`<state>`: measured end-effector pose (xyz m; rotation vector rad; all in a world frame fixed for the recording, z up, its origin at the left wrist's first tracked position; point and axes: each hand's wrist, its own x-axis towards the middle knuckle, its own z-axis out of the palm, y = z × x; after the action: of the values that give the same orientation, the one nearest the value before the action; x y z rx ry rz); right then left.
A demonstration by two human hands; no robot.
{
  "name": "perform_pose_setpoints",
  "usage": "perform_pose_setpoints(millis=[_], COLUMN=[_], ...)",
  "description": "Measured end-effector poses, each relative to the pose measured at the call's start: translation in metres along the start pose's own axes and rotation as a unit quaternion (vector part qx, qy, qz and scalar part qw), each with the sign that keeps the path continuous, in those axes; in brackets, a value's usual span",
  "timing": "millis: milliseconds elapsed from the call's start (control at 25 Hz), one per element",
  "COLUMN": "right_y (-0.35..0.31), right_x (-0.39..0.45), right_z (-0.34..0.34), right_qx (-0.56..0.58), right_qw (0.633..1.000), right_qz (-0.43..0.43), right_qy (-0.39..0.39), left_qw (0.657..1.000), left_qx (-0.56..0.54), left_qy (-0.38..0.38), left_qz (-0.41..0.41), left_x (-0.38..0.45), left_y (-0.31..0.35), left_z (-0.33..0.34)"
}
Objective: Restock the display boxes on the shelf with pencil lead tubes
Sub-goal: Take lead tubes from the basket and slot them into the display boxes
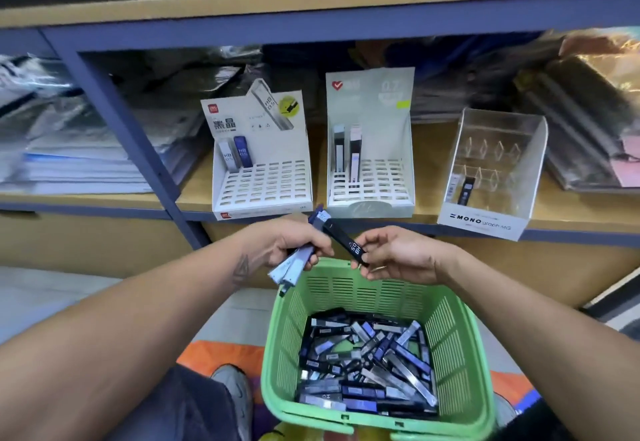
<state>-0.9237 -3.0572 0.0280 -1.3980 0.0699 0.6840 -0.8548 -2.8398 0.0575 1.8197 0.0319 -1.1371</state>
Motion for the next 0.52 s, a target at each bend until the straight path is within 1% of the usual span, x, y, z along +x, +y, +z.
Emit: perform_pose_setpoints(millis=[80, 200, 360, 440, 520], right_y=[-0.021, -0.053, -0.095, -0.111, -0.121], right_x=[-0.003, 0.006, 0.029, 0.043, 0.059], right_z=[0.013, 0.037, 0.069, 0.075, 0.077], right_qx=[0.032, 0.039, 0.019, -0.02, -0.076], right_qw=[0.999, 0.987, 0.947, 0.922, 0.897], right_qz=[-0.039, -0.135, -0.235, -0.262, -0.285], right_qy=[0.01, 0.081, 0.219, 0.284, 0.33], left_qw=[1.0, 0.994, 0.969, 0.948, 0.927], left_qx=[0.003, -0.033, -0.091, -0.132, -0.149], left_qy=[0.011, 0.077, 0.205, 0.26, 0.311], left_qz=[0.014, 0.07, 0.107, 0.129, 0.15], left_x=[-0.019, -0.042, -0.062, -0.069, -0.075], left_y=[0.018, 0.045, 0.06, 0.06, 0.061], left_z=[-0.007, -0.025, -0.059, -0.081, -0.102])
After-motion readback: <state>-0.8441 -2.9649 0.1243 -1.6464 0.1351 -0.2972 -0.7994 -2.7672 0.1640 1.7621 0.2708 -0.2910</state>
